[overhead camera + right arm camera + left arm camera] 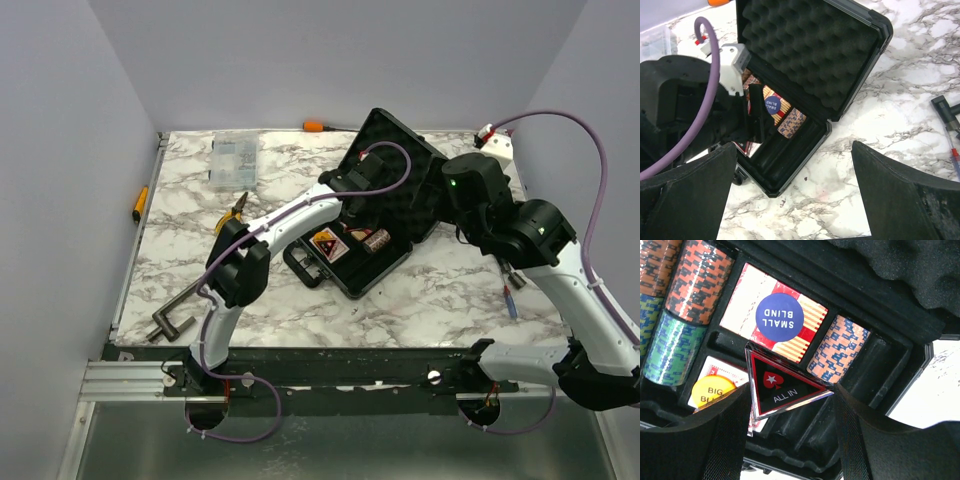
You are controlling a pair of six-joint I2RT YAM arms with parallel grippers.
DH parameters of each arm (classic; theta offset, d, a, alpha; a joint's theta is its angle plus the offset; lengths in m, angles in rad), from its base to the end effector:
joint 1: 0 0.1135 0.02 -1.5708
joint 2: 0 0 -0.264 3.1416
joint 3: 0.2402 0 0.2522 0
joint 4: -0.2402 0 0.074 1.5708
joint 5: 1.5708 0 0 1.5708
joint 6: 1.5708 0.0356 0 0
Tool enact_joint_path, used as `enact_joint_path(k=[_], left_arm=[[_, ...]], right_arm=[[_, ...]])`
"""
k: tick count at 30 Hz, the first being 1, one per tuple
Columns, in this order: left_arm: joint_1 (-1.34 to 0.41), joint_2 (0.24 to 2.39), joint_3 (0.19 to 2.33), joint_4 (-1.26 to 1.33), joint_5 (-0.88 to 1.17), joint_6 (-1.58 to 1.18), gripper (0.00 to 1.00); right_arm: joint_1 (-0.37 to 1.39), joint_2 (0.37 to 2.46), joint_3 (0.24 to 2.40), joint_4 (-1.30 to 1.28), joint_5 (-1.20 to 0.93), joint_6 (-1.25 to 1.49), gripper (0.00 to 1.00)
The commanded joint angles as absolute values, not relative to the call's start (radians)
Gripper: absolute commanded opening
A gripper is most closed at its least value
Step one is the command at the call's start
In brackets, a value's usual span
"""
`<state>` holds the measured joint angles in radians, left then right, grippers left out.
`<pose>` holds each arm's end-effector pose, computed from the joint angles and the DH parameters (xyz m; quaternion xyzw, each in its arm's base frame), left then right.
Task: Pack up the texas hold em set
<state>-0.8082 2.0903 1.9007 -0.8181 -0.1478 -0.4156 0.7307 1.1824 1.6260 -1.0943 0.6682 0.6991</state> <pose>0.3224 -0.3299 0.2631 0.1667 0.9436 -0.1011 0.2676 0.1612 0.1148 0.4554 0.1322 0.8487 0.0531 0.5094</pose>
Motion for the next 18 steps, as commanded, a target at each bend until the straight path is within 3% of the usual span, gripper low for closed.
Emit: enact_joint_path(k=[1,18], left_arm=[[-0.799,2.157,1.973,-0.824,-0.115,-0.383,0.40],[-0.759,2.288,2.079,-0.825,-0.088,-0.397,0.41]], right_arm=[[0.726,1.161,1.599,-1.059,0.642,0.705,1.00],[0.725,1.180,1.564,-1.043,0.612,0.696,1.00]])
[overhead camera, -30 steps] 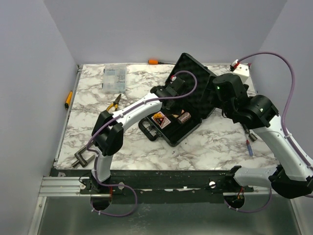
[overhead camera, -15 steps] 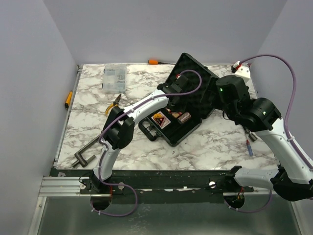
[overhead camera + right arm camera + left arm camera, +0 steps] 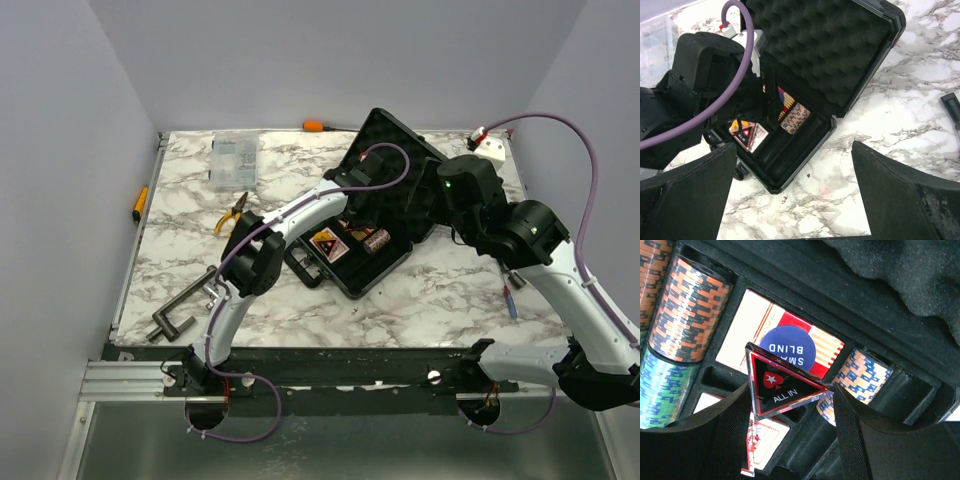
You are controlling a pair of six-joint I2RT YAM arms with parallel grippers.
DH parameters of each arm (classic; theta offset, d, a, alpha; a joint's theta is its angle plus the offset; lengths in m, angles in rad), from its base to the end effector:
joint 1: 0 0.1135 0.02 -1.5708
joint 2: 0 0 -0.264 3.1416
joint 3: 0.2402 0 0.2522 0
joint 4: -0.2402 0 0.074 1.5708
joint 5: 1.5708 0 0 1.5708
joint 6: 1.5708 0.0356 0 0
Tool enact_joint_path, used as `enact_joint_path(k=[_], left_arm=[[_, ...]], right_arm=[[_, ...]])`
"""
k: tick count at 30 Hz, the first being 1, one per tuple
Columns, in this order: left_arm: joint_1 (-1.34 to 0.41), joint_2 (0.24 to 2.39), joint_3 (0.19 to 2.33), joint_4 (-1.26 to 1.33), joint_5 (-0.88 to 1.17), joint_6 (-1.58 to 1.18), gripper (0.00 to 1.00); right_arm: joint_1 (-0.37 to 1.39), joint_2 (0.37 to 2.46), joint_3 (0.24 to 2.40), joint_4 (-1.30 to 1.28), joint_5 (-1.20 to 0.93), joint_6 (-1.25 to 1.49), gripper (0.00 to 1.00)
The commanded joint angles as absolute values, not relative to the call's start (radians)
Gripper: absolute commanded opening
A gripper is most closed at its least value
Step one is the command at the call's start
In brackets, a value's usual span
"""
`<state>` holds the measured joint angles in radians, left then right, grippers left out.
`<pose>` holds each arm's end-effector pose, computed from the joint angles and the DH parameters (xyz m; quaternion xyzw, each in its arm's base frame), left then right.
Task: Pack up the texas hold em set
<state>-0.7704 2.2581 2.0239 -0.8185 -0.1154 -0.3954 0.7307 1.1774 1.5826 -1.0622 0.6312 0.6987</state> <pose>0.3573 -0.3410 0.2241 0.1654 0.9509 -0.0942 0.2442 0.1642 0.1189 0.4463 0.1233 0.8552 0.0645 0.4993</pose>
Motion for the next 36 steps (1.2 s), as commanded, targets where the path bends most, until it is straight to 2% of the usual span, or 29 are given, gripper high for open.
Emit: enact_joint_path(k=[1,10,15,23,29,36], left_arm=[[-0.757,2.294,2.086,-0.825,-0.080,-0.398,0.41],[-0.753,2.338,2.131,-0.825,-0.064,-0.402,0.44],[-0.749,2.345,2.129,-0.824,-0.067,-0.405,0.50],[-0.746,2.342,2.129,-0.816,-0.058,-0.411,0.64],[-0.743,2.335,2.130,-0.804,-0.044,-0.414,0.81],[-0.742,2.274,2.100,-0.792,-0.018,-0.423,0.86]], right_arm=[[0.725,1.179,1.560,-1.042,0.609,0.693,1.00],[0.725,1.206,1.555,-1.037,0.589,0.675,1.00],[0.725,1.220,1.547,-1.031,0.574,0.675,1.00],[0.725,1.239,1.544,-1.025,0.573,0.670,1.00],[0.725,1.258,1.552,-1.024,0.564,0.670,1.00],[0.725,1.288,1.563,-1.020,0.546,0.676,1.00]])
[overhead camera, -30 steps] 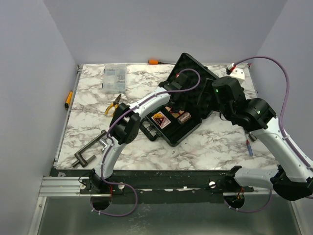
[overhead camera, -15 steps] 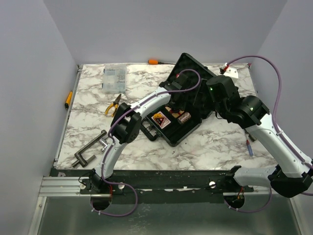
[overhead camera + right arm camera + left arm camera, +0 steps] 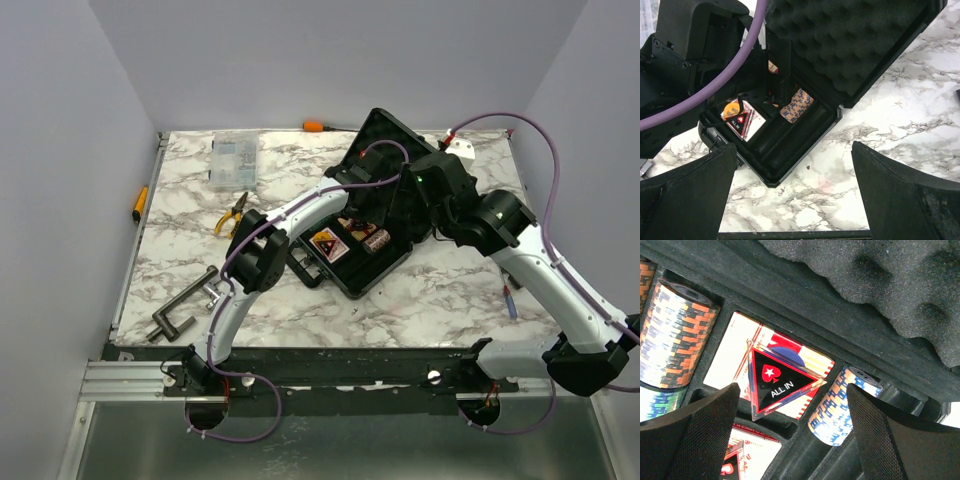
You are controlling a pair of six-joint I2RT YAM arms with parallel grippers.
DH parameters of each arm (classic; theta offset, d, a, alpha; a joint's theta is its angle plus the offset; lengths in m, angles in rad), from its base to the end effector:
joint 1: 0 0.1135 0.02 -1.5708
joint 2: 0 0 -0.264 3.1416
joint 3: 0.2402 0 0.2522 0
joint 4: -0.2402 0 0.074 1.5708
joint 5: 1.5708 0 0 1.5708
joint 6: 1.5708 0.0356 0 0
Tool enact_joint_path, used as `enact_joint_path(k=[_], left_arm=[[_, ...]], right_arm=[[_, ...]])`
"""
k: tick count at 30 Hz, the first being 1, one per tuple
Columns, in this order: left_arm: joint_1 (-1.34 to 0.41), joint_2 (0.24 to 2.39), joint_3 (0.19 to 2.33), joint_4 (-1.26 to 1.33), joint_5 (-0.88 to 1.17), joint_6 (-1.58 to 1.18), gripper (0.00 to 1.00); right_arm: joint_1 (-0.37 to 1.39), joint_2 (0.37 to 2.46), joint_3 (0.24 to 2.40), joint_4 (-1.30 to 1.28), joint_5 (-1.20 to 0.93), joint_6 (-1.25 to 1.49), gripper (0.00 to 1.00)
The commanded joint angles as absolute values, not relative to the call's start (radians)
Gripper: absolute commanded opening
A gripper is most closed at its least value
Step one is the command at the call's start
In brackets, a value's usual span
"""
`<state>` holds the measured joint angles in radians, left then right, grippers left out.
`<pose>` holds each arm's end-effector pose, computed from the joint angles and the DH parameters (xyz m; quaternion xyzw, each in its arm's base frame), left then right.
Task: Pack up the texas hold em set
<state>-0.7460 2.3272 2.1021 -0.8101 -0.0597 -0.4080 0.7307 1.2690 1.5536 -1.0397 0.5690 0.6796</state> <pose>0.3754 -0.3441 0.2151 0.1543 0.9515 -0.1202 0.2374 0.1882 0.1429 0.4207 0.0888 0.8836 0.0505 0.4569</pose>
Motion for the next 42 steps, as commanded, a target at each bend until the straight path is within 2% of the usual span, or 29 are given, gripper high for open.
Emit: enact_joint_path(k=[1,16,27,34,42], left_arm=[[-0.740,2.253,2.084,-0.786,-0.008,-0.429,0.86],[-0.718,1.806,1.646,-0.585,0.023,-0.472,0.87],[-0.714,1.540,1.357,-0.545,-0.070,-0.475,0.87],[-0.713,1.338,1.140,-0.511,-0.108,-0.501,0.87],[-0.707,1.129,0.956,-0.504,-0.147,-0.502,0.87]], right_arm=[[0.725,1.290,1.563,-1.020,0.546,0.679,1.00],[0.725,1.297,1.568,-0.942,0.455,0.689,1.00],[0.725,1.301,1.541,-0.790,0.346,0.687,1.00],[0.725,1.367,1.627,-0.757,0.372,0.608,1.00],[0.726,1.495,1.843,-0.785,0.479,0.487,1.00]])
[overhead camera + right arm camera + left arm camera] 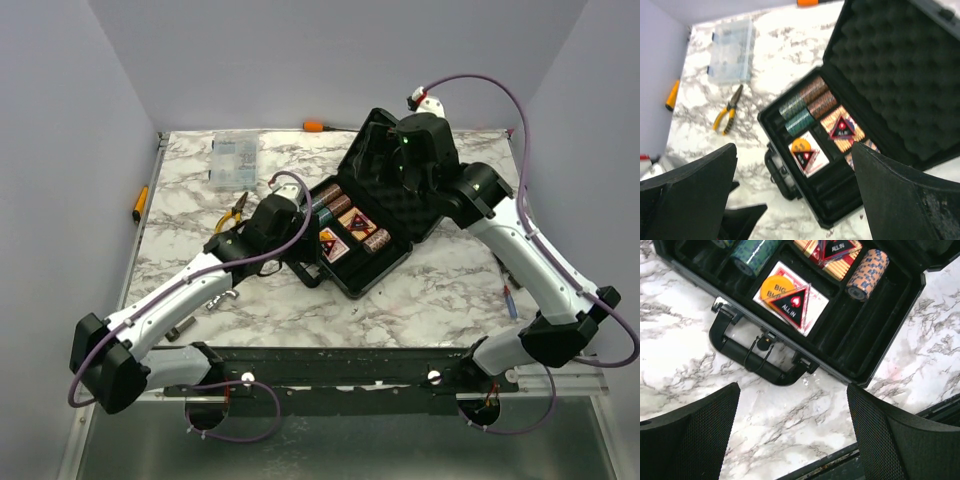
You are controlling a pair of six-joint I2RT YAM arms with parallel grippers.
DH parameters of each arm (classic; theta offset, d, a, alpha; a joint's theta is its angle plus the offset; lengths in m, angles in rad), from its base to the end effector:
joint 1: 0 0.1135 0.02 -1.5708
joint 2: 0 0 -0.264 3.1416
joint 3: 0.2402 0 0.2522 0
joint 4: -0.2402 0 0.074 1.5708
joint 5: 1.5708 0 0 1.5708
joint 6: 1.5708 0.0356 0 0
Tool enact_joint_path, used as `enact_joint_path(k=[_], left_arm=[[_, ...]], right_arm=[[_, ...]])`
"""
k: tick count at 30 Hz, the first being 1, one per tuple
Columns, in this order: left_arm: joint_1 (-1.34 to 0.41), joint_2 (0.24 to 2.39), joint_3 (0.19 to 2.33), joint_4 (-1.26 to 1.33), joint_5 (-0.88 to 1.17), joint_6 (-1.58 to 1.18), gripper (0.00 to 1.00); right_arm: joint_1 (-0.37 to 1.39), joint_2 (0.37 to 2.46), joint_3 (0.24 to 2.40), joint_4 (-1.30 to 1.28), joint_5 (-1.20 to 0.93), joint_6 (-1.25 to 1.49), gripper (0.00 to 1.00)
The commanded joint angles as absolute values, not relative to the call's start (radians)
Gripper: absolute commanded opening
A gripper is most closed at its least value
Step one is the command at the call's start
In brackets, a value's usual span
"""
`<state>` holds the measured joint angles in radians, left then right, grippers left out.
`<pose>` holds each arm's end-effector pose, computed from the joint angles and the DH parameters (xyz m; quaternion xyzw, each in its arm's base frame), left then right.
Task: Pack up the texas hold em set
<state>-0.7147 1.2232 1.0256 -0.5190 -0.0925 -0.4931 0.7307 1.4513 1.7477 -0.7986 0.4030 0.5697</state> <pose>0.2020 -0.1709 0.3006 0.0815 0.9057 -0.2003 0.3645 0.2319 0.1891 0.4532 0.0338 0.8487 0.1649 0.5014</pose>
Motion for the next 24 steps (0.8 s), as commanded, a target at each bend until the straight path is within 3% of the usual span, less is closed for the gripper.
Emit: enact_joint_path(k=[1,10,24], left_arm=[[-0.706,1.106,0.936,-0.505,-0.156,-0.504,0.87],[-0.703,0.930,0.790,-0.520,-0.179,-0.558,0.87],[-0.701,0.865,0.644,-0.536,-0.146,-0.646,0.86]], right_arm=[[0.724,1.509,1.865,-0.797,0.500,0.488,1.00],[0.591,1.647,2.072,-0.819,0.414,0.477,1.00],[0.198,1.846,2.265,-0.854,0.233,0.636,0.97]])
